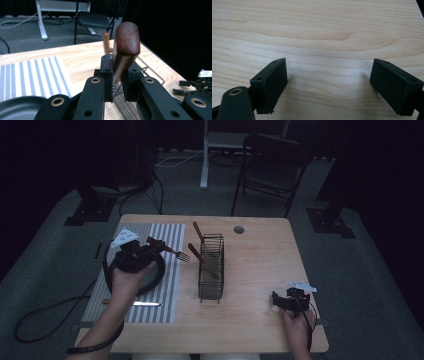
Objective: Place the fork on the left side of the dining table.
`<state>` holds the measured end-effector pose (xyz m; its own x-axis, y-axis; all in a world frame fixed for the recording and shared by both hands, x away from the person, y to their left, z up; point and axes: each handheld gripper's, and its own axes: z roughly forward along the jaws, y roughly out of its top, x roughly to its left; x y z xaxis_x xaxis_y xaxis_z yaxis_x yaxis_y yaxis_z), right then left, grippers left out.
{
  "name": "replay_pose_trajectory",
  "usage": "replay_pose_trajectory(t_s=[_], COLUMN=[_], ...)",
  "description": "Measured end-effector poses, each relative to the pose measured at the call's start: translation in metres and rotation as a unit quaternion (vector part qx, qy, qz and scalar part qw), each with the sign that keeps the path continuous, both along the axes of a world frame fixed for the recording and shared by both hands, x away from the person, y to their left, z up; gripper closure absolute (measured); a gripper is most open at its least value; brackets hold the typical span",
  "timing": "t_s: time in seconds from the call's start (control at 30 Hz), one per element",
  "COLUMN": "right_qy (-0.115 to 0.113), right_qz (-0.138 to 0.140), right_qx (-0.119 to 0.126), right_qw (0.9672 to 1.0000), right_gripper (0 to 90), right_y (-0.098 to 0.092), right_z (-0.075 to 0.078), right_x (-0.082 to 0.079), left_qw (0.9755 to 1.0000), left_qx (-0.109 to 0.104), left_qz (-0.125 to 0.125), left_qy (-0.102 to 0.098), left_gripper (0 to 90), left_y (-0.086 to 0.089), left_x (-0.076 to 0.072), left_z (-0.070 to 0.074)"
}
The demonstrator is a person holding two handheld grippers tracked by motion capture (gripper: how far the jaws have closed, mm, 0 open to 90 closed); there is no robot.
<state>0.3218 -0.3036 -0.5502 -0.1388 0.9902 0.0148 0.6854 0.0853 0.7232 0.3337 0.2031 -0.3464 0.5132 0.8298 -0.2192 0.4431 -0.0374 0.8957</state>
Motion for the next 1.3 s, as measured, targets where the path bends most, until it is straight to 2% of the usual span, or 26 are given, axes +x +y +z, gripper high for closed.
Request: replay_pose_trajectory(t_s=[0.2, 0.33, 0.47, 0.67, 0.87, 1.03, 1.17, 1.3], right_qy=[0.0, -0.001, 0.0, 0.0, -0.001, -0.001, -0.001, -0.001], right_qz=[0.0, 0.001, 0.0, 0.0, 0.001, 0.001, 0.001, 0.001], right_qx=[-0.001, -0.001, -0.001, -0.001, -0.001, -0.001, -0.001, -0.001], right_qw=[1.0, 1.0, 1.0, 1.0, 1.0, 1.0, 1.0, 1.0], right_gripper=[14.2, 14.1, 14.2, 14.2, 14.2, 14.2, 14.2, 14.2], right_y=[0.0, 0.0, 0.0, 0.0, 0.0, 0.0, 0.0, 0.0], right_z=[0.0, 0.0, 0.0, 0.0, 0.0, 0.0, 0.0, 0.0], right_x=[0.0, 0.0, 0.0, 0.0, 0.0, 0.0, 0.0, 0.0], left_qw=[0.9995, 0.9984, 0.997, 0.995, 0.9918, 0.9885, 0.9862, 0.9838], left_qx=[-0.001, -0.01, -0.015, -0.025, -0.034, -0.06, -0.057, -0.053], left_qz=[0.029, 0.048, 0.066, 0.089, 0.115, 0.127, 0.142, 0.152], left_qy=[0.014, 0.026, 0.036, 0.038, 0.046, 0.056, 0.063, 0.079], left_gripper=[80.9, 80.9, 80.8, 80.9, 80.9, 80.9, 80.9, 80.9], left_y=[0.014, 0.025, 0.034, 0.044, 0.054, 0.064, 0.066, 0.069], left_x=[0.017, 0.031, 0.046, 0.066, 0.082, 0.097, 0.107, 0.119], left_z=[-0.015, -0.025, -0.03, -0.035, -0.042, -0.049, -0.057, -0.068])
